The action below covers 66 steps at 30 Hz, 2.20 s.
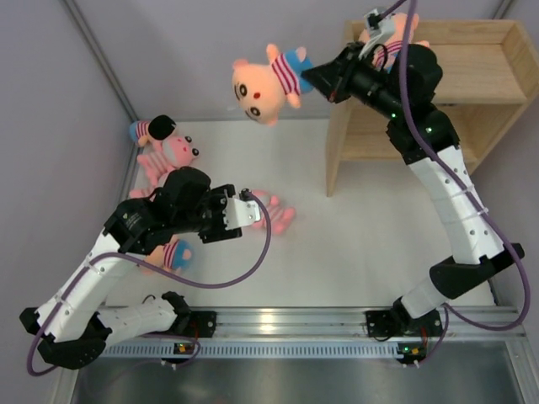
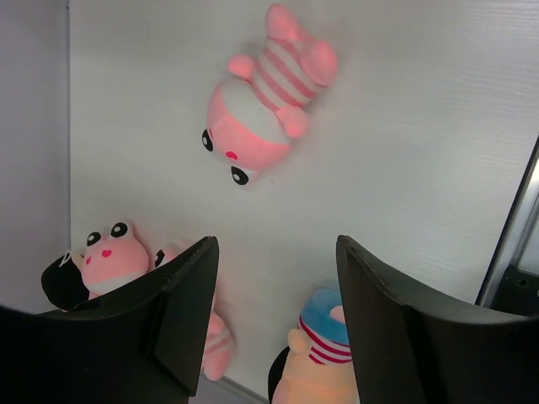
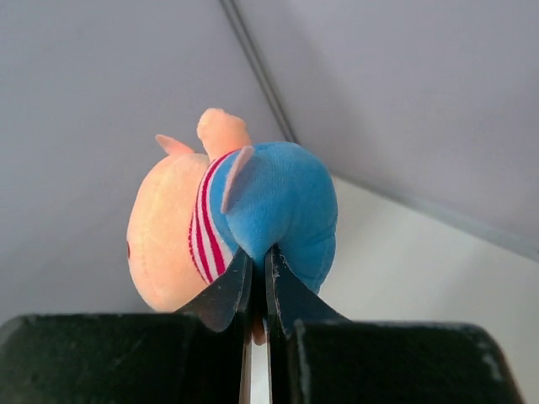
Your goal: Place and organize the stuffed toys onto the shelf
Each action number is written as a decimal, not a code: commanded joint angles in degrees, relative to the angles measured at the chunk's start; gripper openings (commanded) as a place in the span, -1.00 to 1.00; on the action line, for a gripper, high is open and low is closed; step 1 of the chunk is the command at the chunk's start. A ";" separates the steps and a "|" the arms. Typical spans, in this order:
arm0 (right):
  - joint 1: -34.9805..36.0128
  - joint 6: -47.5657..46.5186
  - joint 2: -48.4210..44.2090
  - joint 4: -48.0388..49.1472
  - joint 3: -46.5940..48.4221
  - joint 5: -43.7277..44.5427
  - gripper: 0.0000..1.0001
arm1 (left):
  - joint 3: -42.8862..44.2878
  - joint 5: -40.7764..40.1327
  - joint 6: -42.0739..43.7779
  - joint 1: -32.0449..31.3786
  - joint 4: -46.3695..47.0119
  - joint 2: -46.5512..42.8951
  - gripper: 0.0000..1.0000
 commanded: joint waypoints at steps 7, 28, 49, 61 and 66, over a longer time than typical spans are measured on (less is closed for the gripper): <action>-12.22 12.64 -3.87 18.89 8.85 20.80 -1.00 | -1.86 0.98 -0.58 0.30 1.00 -0.49 0.28; -34.75 28.73 -16.00 22.68 -18.74 52.99 -1.00 | -4.86 2.21 0.12 0.30 1.00 0.65 0.28; -34.66 -2.88 -14.78 -2.34 -3.83 28.55 0.99 | -5.12 1.16 0.21 0.30 1.00 -0.40 0.29; -53.90 -5.55 4.73 -11.52 20.28 -3.46 0.96 | -6.70 1.60 0.74 0.30 1.00 -0.32 0.29; -54.79 -6.59 7.12 -12.57 16.17 -14.86 0.77 | -6.88 2.04 0.82 0.30 1.00 0.56 0.29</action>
